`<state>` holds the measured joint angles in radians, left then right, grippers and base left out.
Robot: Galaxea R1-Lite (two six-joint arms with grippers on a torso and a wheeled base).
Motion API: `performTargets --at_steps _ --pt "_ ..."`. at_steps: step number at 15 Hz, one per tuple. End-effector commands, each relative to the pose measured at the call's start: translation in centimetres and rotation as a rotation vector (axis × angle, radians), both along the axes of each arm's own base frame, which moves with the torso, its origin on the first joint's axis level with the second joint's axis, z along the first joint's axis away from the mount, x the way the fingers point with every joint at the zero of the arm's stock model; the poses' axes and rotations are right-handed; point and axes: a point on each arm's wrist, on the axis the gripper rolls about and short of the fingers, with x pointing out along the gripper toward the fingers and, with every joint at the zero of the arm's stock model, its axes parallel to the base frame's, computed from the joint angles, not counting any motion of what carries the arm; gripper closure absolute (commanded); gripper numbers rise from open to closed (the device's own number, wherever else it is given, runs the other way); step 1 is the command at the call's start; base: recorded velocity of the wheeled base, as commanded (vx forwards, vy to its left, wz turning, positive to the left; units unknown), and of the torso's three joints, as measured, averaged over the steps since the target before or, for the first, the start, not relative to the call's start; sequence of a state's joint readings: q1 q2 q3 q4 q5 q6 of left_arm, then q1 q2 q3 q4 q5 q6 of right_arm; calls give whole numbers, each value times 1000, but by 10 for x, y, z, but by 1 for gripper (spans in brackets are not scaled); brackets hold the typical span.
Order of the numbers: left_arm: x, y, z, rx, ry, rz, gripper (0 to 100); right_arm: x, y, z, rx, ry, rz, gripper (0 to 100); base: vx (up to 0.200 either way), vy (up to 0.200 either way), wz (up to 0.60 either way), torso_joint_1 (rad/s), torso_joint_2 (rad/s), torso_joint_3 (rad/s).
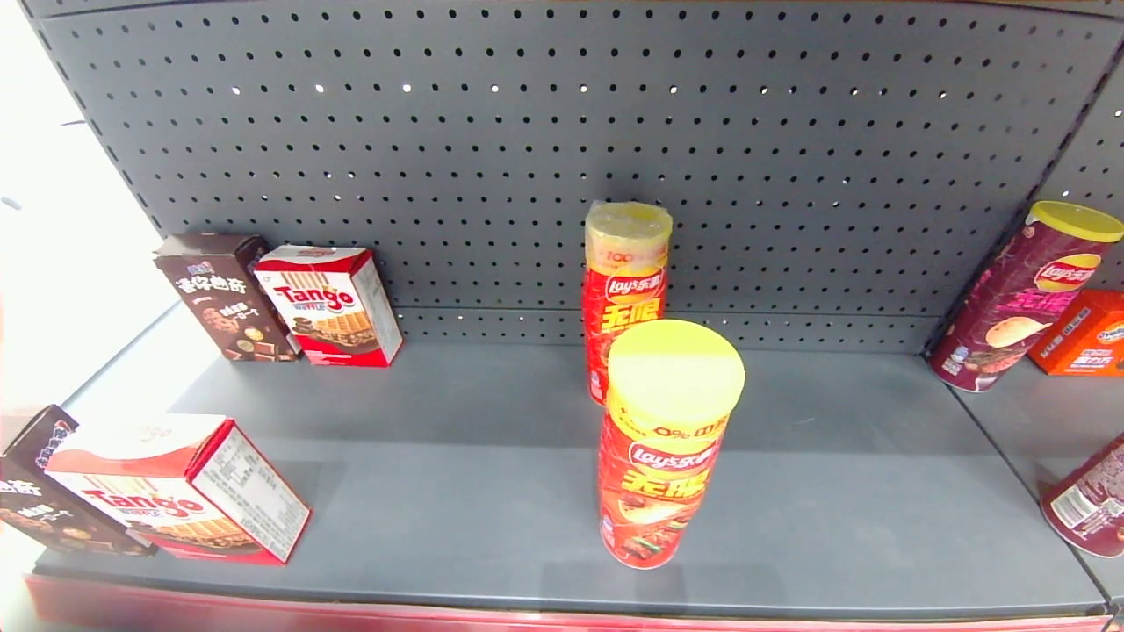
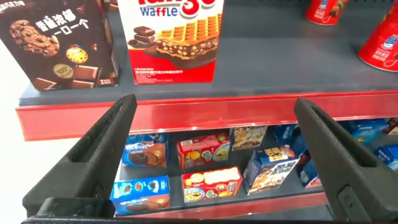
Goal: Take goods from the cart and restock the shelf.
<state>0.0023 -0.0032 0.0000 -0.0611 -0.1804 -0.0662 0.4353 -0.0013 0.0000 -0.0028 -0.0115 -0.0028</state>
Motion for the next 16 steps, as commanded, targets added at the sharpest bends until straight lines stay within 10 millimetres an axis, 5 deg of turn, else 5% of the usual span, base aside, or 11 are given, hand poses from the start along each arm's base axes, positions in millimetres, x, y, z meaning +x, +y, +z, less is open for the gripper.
performTargets --at_steps 1,11,14,16 --pt "0 0 0 0 4 0 0 0 0 0 -1 1 1 0 0 0 0 0 0 0" --pt "0 0 0 -10 5 -11 0 0 0 0 -1 1 0 0 0 0 0 0 0 0" --pt "1 7 -5 35 48 322 0 0 0 0 -1 1 0 0 0 0 0 0 0 0" --pt "1 7 -5 40 48 287 0 0 0 0 -1 1 1 0 0 0 0 0 0 0"
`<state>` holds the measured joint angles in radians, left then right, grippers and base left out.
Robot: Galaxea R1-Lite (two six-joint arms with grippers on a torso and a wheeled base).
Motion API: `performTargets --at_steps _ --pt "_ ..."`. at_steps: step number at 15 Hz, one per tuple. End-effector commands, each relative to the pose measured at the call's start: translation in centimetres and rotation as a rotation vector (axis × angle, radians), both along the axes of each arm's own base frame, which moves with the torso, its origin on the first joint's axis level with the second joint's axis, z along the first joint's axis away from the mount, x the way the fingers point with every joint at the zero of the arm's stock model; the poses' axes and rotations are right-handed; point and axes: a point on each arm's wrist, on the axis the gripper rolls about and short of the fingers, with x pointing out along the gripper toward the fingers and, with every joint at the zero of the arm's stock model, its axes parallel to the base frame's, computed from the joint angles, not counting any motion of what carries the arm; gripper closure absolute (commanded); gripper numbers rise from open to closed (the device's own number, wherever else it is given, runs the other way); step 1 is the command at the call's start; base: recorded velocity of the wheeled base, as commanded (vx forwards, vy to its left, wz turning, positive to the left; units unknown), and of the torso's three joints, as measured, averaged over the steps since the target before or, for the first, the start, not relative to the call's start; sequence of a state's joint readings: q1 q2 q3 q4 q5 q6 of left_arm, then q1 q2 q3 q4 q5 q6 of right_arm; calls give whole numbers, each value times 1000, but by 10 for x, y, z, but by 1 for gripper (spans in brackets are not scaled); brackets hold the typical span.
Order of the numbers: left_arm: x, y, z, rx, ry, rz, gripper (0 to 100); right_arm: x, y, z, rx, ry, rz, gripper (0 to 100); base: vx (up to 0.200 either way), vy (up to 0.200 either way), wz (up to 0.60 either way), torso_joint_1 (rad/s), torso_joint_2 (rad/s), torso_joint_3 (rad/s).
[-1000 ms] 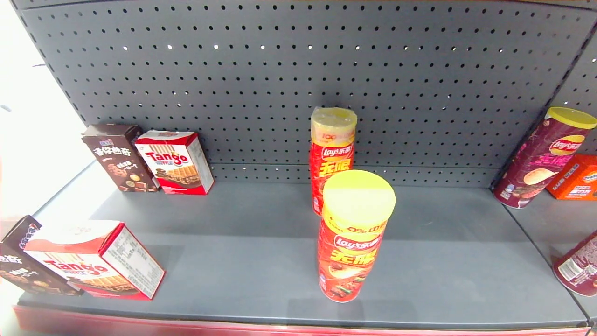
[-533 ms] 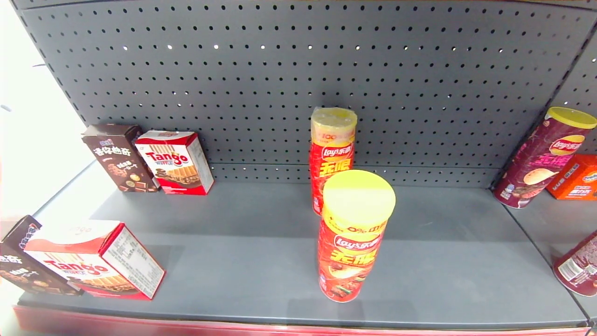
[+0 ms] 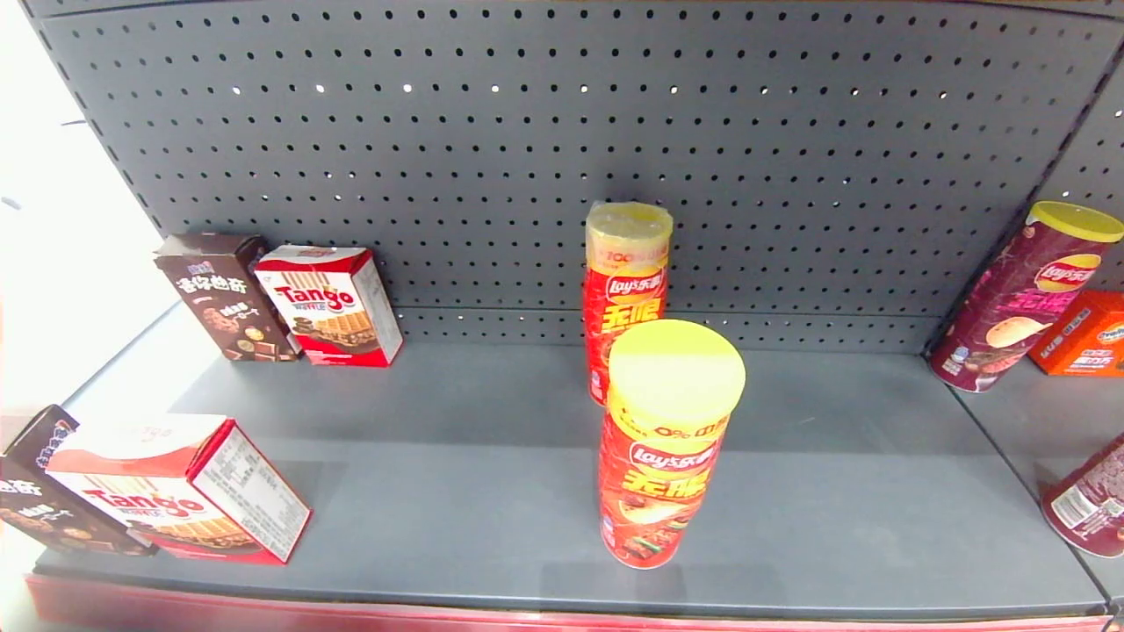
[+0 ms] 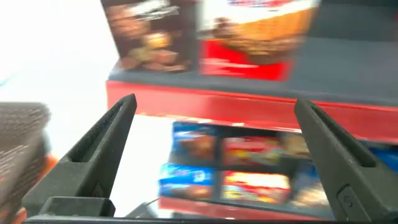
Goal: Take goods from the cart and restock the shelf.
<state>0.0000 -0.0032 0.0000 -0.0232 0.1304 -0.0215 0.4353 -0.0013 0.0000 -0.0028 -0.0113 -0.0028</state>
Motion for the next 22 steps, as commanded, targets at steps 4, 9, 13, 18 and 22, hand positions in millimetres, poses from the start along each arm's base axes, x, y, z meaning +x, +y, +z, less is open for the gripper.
performTargets --at_steps 4,9,13,18,22 --pt "0 -4 -2 46 24 -177 0 0 0 0 -1 1 1 0 0 0 0 0 0 0" --pt "0 -4 -2 43 23 -177 0 0 0 0 -1 1 2 0 0 0 0 0 0 0" --pt "0 -4 -2 44 23 -177 0 0 1 75 154 27 11 0 0 0 0 0 0 0" --pt "0 -4 -2 44 23 -179 0 49 27 118 -30 178 177 0 0 0 0 0 0 0" --pt "0 -4 -2 44 23 -179 0 94 65 120 -134 320 318 0 0 0 0 0 0 0"
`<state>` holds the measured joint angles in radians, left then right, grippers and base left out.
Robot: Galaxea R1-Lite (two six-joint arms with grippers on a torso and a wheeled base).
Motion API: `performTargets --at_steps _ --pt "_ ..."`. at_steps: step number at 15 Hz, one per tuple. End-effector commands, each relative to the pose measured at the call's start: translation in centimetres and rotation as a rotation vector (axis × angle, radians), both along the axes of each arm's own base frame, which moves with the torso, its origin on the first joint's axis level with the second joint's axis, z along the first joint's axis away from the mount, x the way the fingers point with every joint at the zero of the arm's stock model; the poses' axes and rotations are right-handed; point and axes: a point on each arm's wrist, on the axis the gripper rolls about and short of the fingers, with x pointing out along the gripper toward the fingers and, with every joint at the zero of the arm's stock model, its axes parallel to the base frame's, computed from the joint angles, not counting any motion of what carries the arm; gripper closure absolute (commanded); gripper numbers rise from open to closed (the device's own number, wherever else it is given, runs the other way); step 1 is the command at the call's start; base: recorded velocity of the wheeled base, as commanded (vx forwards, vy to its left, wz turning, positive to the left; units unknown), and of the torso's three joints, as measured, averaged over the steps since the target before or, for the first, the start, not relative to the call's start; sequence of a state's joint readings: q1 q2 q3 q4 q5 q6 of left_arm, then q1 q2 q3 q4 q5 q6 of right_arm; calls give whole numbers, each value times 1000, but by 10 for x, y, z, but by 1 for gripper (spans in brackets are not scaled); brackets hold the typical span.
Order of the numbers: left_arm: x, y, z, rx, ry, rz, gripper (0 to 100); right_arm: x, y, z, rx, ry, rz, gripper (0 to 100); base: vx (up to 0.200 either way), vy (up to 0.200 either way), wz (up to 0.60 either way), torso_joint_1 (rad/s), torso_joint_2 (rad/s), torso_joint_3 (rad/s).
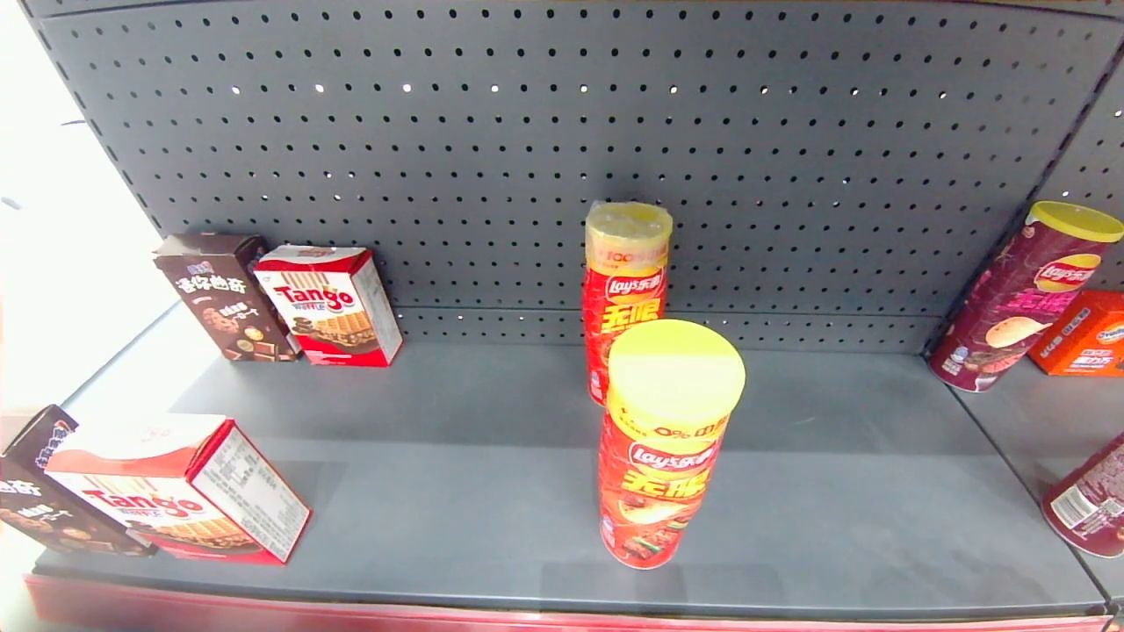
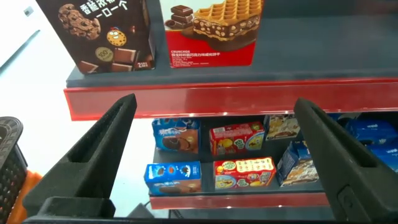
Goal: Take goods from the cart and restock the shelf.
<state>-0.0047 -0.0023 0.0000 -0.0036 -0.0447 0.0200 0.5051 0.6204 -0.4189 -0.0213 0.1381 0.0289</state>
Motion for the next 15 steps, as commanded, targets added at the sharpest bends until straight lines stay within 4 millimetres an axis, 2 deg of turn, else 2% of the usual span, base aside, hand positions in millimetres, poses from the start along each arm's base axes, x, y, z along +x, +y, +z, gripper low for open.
performTargets --at_steps 1,5,9,15 --pt "0 0 0 0 1 0 0 41 37 -1 -112 142 125 0 0 0 0 0 0 0" --pt "0 0 0 -2 3 2 0 73 67 -11 -193 196 76 0 0 0 0 0 0 0" --pt "0 0 0 -2 3 0 0 102 84 -9 -219 209 -4 0 0 0 0 0 0 0" --pt "0 0 0 -2 3 0 0 137 112 -3 -239 223 -20 0 0 0 0 0 0 0"
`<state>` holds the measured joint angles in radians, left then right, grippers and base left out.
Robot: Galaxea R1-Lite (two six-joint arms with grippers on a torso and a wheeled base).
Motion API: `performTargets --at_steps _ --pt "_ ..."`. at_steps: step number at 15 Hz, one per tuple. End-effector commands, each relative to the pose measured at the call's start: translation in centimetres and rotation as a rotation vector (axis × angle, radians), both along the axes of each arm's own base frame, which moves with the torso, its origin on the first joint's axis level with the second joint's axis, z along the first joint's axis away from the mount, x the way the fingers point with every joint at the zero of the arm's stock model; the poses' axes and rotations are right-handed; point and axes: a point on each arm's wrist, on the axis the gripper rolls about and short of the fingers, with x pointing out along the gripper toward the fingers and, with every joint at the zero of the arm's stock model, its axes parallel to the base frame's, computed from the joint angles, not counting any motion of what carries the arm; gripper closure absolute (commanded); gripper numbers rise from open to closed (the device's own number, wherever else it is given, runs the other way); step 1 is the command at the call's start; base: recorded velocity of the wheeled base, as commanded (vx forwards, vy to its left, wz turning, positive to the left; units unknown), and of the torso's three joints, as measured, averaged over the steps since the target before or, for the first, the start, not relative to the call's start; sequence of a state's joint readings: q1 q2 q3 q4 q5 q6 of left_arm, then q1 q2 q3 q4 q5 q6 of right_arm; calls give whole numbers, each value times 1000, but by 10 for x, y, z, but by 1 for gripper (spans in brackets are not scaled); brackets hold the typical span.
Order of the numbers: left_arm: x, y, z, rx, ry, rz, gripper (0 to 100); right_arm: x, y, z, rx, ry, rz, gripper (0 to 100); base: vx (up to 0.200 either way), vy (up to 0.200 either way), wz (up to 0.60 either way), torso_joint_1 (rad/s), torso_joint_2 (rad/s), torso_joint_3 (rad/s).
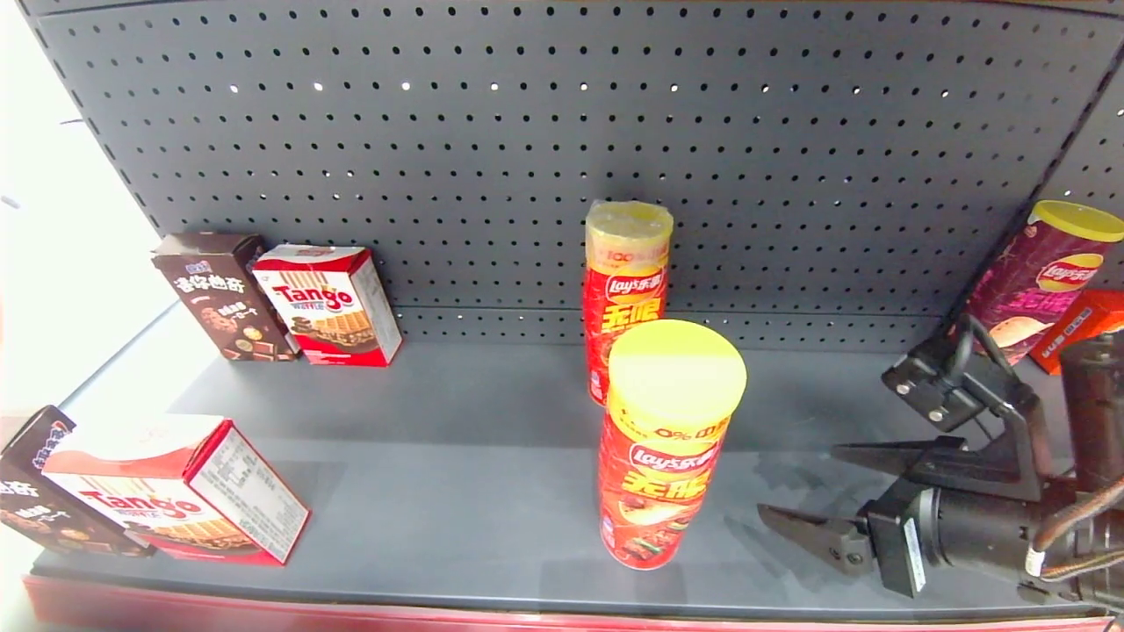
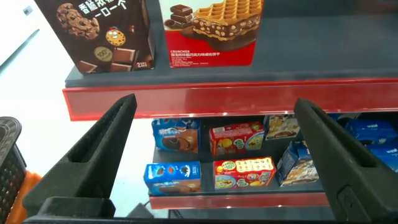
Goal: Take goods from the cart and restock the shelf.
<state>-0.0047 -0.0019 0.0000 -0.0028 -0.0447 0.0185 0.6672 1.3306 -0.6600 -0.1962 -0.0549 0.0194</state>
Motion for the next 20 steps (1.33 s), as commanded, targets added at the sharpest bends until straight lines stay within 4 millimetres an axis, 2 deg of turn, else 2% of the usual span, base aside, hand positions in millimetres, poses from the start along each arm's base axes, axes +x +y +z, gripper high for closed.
performTargets --at_steps 1,4,12,20 --pt "0 0 0 0 2 0 0 16 12 -3 -18 20 -1 0 0 0 0 0 0 0" --pt "0 0 0 -2 2 0 0 27 21 0 -18 17 -2 0 0 0 0 0 0 0" --pt "0 0 0 -2 2 0 0 41 35 3 -15 9 9 0 0 0 0 0 0 0" --pt "0 0 0 -3 3 0 0 33 45 -2 -28 23 63 0 0 0 0 0 0 0"
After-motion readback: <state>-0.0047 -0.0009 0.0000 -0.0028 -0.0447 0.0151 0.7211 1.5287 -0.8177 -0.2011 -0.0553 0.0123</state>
